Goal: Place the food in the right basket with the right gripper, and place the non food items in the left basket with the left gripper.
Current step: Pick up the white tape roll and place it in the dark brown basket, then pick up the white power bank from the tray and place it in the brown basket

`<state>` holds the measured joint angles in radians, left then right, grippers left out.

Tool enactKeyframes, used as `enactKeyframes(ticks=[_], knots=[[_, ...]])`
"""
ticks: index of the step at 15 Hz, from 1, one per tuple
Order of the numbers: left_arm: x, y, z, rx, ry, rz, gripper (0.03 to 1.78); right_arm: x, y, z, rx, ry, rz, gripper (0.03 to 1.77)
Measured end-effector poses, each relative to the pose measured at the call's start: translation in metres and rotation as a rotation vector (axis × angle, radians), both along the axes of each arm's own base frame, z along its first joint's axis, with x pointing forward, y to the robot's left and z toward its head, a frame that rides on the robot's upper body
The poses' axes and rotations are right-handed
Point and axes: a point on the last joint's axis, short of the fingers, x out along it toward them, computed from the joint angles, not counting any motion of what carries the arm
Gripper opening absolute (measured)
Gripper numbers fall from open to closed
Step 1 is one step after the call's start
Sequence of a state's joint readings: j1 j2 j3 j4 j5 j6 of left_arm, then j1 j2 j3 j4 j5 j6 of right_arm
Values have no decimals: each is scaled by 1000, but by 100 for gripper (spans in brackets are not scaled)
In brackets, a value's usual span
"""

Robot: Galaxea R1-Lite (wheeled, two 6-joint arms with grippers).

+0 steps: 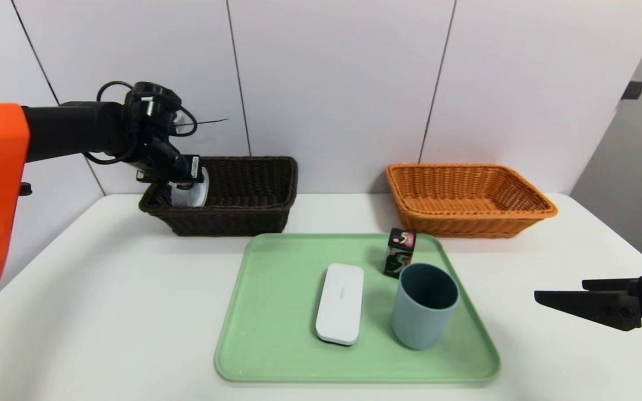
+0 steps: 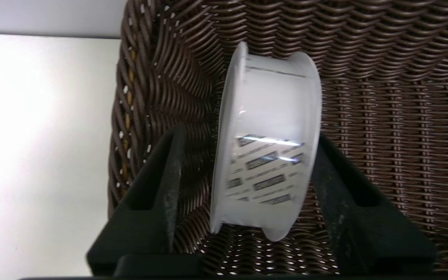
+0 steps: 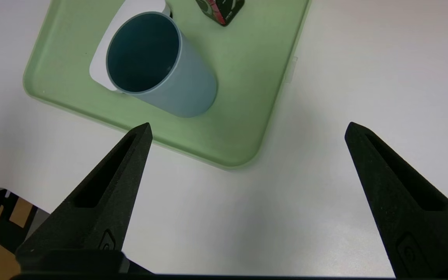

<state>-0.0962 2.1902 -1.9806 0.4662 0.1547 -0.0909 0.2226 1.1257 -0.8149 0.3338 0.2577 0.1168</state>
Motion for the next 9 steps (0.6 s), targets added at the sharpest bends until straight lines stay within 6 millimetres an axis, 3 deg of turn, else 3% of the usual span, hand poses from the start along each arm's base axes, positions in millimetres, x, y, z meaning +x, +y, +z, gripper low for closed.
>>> enactKeyframes(ticks=[4,9], knots=[[-9,1,15,-10,-29,-8,135,-1,0,0,1,-2,-1,171],[-46,2,75,-7,-175,-25,151,-3,-1,1,3,-10,-1,171]])
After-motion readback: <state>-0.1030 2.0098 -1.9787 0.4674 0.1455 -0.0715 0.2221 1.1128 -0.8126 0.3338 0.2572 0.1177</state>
